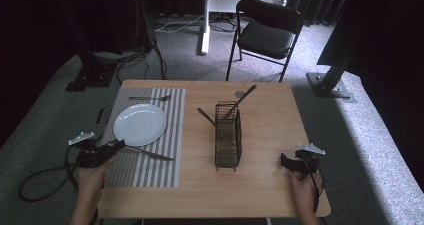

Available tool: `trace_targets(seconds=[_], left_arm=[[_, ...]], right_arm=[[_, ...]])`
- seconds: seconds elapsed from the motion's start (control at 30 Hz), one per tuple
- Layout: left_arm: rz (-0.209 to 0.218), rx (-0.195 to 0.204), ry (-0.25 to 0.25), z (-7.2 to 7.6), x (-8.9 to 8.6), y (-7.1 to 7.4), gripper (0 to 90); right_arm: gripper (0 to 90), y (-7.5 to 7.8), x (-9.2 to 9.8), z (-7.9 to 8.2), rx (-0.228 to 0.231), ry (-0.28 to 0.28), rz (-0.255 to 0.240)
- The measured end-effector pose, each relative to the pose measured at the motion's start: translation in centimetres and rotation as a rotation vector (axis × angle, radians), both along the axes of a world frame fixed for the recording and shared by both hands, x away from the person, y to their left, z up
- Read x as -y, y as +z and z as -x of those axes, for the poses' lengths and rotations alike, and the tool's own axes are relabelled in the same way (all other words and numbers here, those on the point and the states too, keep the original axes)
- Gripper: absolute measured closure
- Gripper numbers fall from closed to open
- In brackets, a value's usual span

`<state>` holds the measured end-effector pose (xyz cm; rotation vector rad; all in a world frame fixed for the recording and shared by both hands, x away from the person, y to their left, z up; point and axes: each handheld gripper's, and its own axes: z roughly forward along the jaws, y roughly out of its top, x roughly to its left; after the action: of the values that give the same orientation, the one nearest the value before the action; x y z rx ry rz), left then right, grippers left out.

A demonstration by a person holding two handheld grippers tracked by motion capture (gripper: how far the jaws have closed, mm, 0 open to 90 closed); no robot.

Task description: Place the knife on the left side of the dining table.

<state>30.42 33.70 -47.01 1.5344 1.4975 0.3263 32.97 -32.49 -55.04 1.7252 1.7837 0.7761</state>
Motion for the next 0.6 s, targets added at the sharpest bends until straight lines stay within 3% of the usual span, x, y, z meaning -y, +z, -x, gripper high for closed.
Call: trace_targets(seconds=[0.33, 0.6], left_arm=[[0.036, -0.030, 0.022, -0.4, -1.3, -2.1, 56.0], [0.029, -0.051, 0.031, -0.7, -1.7, -3.2, 50.6]], right_arm=[[11.6, 0.0, 0.0, 0.0, 0.000, 0.000, 0.000], [11.5, 0.0, 0.0, 0.0, 0.000, 0.000, 0.000]])
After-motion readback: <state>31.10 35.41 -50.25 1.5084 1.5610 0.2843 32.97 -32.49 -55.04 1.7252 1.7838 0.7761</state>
